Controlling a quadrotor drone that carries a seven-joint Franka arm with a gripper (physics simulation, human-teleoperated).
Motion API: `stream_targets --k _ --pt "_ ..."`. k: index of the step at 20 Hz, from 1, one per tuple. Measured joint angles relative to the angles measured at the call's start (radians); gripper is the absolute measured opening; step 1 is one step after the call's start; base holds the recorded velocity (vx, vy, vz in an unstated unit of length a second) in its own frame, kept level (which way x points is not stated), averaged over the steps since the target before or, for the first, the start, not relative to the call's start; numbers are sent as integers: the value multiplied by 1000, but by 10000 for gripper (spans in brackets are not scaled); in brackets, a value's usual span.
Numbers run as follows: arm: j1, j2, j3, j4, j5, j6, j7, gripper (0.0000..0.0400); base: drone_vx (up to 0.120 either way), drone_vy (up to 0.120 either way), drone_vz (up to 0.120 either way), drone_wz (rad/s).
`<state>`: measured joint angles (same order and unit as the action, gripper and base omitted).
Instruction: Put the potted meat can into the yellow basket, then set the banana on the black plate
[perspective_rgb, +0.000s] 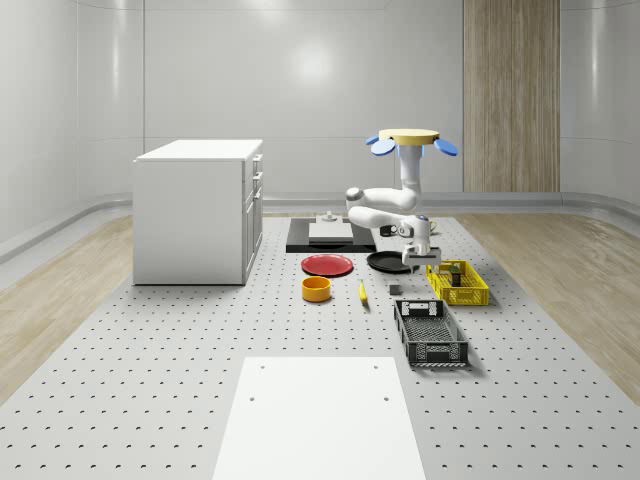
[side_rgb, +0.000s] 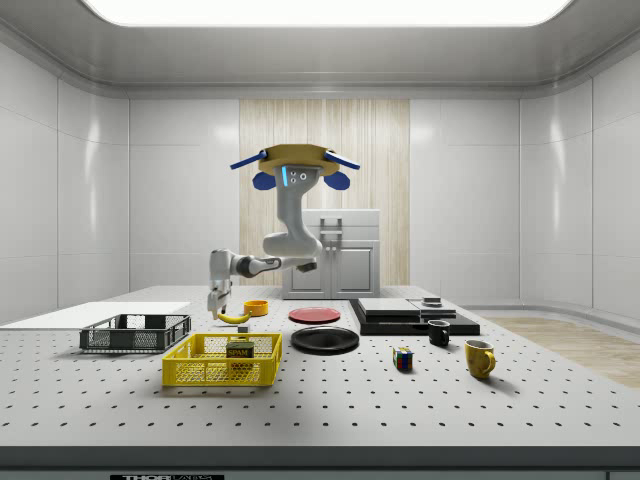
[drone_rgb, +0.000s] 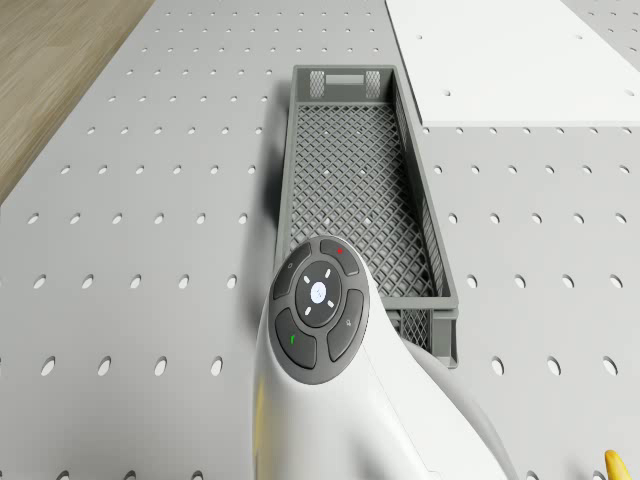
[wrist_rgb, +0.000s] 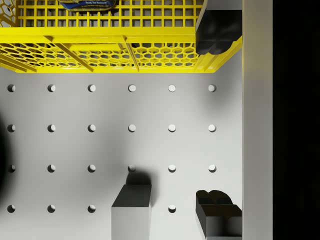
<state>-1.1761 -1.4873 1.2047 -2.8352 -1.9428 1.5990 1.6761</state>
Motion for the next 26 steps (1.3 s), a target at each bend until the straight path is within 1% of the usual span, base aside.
stream_targets --k 4,7,12,18,21,26 --pt "0 -1 0 0 0 0 0 400 0 -120 -110 0" --pt "0 -1 0 0 0 1 0 400 0 -120 0 0" --pt "-1 -1 0 0 1 1 0 400 0 -120 -104 0" --pt "-1 -2 0 0 1 2 1 400 0 -120 0 0" --pt "-1 -2 0 0 1 2 1 400 0 -120 -80 0" --pt "-1 -3 0 0 1 3 1 400 0 -120 0 0"
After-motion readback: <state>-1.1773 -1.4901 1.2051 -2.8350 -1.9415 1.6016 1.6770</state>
